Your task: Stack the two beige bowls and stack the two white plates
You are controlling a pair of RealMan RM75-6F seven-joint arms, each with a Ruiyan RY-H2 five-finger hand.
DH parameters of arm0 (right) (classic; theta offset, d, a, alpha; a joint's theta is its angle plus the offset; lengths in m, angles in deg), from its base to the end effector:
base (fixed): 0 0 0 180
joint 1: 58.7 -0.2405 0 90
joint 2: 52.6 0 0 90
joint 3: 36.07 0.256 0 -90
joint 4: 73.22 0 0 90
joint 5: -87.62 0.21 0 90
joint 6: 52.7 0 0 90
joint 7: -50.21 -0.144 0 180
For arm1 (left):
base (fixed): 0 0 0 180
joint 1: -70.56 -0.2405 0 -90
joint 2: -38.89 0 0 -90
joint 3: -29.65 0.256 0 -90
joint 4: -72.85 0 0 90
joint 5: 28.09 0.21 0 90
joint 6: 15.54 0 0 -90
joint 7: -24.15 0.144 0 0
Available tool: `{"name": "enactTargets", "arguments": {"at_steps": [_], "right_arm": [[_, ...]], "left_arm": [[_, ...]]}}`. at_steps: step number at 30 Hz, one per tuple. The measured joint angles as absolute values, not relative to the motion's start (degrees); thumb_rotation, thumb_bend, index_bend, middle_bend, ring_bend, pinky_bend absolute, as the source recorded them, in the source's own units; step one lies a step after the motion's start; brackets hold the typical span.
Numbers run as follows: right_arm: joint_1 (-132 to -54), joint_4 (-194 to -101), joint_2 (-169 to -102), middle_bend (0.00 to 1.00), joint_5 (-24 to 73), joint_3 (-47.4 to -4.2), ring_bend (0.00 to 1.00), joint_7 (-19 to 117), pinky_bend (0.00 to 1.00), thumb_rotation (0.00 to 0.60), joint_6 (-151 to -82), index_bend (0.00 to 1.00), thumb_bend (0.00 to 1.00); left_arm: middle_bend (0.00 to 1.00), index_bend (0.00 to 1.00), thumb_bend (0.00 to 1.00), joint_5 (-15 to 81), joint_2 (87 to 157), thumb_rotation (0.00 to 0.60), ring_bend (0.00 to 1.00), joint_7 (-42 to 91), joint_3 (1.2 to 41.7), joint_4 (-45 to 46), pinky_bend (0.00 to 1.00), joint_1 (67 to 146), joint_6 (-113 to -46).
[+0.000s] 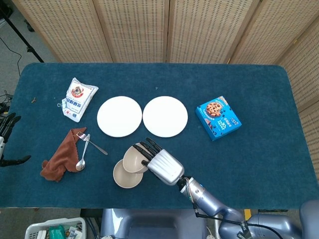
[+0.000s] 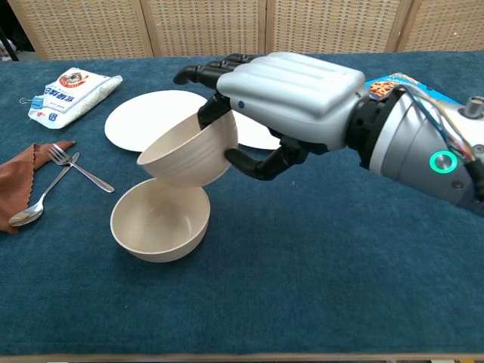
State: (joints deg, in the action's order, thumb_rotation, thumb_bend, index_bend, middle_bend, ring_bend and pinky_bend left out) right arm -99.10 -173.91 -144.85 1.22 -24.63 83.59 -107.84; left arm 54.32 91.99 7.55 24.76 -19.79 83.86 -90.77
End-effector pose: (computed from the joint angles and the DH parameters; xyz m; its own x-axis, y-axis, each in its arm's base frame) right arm -0.0393 -0.2604 -0.0270 0.4915 -0.0388 0.8700 -0.5822 -0.7576 0.2951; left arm -0.3053 0.2351 0.2108 0.2912 0.0607 0.9547 0.9562 -0.0505 -0.2884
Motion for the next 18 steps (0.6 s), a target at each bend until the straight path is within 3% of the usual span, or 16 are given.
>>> {"name": "enactTargets", "arguments": {"at_steps": [18], "right_arm": [[-101.17,-170.02,-152.19,0.05,3.42,-26.95,0.0,85.94,0.0,0.6,-109.0,0.67,0.57]], "left_arm": [[0.0,0.0,0.0,54.6,91.97,0.6,0.0,7.61,24.87,-19.84,0.0,83.76,-90.84]]}}
